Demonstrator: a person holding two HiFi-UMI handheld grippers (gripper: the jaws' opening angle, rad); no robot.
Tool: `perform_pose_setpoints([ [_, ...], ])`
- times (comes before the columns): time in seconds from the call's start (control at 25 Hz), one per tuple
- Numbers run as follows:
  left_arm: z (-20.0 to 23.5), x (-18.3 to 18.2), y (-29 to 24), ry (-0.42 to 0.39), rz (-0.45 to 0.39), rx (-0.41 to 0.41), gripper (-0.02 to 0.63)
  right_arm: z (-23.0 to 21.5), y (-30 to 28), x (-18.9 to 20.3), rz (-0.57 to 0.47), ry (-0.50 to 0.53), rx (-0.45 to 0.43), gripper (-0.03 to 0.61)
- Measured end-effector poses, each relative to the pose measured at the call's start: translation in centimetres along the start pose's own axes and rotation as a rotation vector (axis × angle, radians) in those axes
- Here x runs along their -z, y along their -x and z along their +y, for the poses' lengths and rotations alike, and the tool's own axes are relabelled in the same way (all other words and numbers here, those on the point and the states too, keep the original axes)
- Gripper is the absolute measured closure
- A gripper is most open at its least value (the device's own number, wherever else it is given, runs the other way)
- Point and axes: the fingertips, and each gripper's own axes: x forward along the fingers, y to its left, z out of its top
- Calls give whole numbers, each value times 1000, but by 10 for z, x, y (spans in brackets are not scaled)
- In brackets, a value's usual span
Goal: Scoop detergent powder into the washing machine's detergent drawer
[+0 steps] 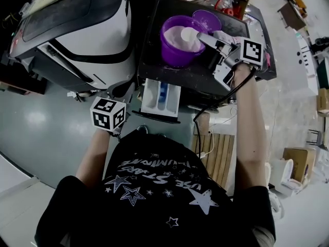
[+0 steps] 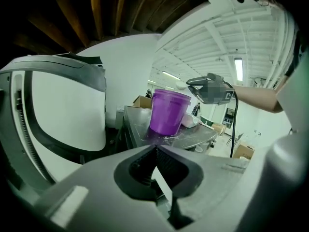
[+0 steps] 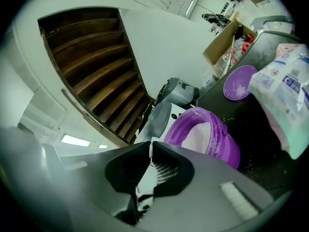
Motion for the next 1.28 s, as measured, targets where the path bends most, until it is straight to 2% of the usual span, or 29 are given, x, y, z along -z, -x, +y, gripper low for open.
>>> perform_pose_setpoints([
  [0.36,-25,21,19,16,14,-65,613,14,21,55,29,-46,-130,541],
  [0.56,-42,42,32,45,26,-120,614,11,29,109,116,-83,-190,541],
  [0.76,-46,62,46,63,50,-177,612,-8,20,164,204,-116,-200,541],
  [0.88,-45,70,53,65,62,-193,614,-28,12,187,244,-69,-131,541],
  [1.0,-40,74,55,62,72,-191,614,-58,6,202,278,20,39,541],
  [1.28,-24,75,52,45,98,-120,614,-62,-26,224,285,70,112,541],
])
